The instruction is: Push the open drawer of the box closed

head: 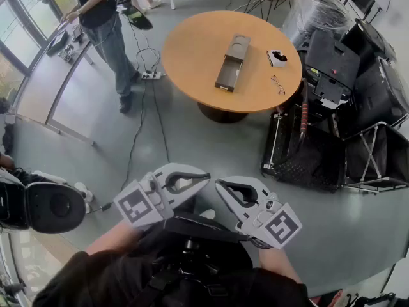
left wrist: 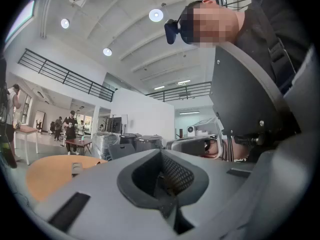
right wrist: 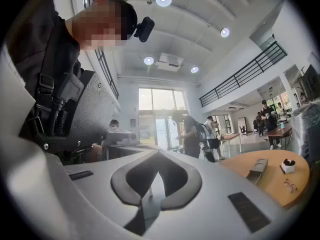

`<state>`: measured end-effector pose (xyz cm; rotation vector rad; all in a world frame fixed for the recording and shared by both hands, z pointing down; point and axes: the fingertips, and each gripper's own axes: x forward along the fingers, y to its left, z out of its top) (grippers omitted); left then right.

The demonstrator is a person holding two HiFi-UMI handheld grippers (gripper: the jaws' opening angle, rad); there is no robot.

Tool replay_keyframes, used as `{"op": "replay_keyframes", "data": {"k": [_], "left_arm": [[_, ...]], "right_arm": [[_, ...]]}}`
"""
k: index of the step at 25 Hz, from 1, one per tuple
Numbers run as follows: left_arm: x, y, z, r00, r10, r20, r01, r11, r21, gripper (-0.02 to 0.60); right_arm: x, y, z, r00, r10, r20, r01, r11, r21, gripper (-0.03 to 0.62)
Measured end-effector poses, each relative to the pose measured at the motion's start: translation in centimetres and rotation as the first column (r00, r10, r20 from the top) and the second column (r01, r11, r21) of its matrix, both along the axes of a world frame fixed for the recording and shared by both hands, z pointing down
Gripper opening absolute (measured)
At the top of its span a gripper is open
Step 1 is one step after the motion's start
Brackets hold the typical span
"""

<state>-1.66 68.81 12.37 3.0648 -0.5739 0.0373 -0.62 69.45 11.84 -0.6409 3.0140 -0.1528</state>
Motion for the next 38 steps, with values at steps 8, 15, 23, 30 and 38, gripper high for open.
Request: {"op": "replay_keyframes", "data": {"k": [8, 15, 23, 30, 38], "left_arm": [[-2.3, -6.5, 0.1, 1.0, 0.022, 0.021, -0.022, 1.0, -0.007, 0.031], [-4.8, -14.4, 0.2, 0.998, 0.06, 0.016, -0.06, 0.998, 0.004, 0.031], [-8.2, -21.8, 0.8, 0.992, 0.124, 0.01, -0.124, 0.992, 0.001, 0.031], [-12.8, -26.3, 0.9, 0.99, 0.144, -0.007, -0.144, 0.99, -0.015, 0.032], [-14.2, -28.8, 2.2, 0.99, 0.141, -0.02, -0.142, 0.989, -0.042, 0.032]], "right_arm": [[-2.1, -6.3, -0.3, 0.999, 0.034, -0.012, -0.034, 0.999, -0.025, 0.008], [-4.4, -14.2, 0.4, 0.997, 0.08, -0.026, -0.081, 0.996, -0.044, 0.008], [-8.1, -22.6, 1.0, 0.989, 0.143, -0.03, -0.144, 0.989, -0.04, 0.008], [-12.5, -27.5, 1.1, 0.984, 0.176, -0.041, -0.177, 0.984, -0.022, 0.008], [-13.7, -30.0, 2.1, 0.981, 0.184, -0.053, -0.186, 0.982, -0.028, 0.008]]}}
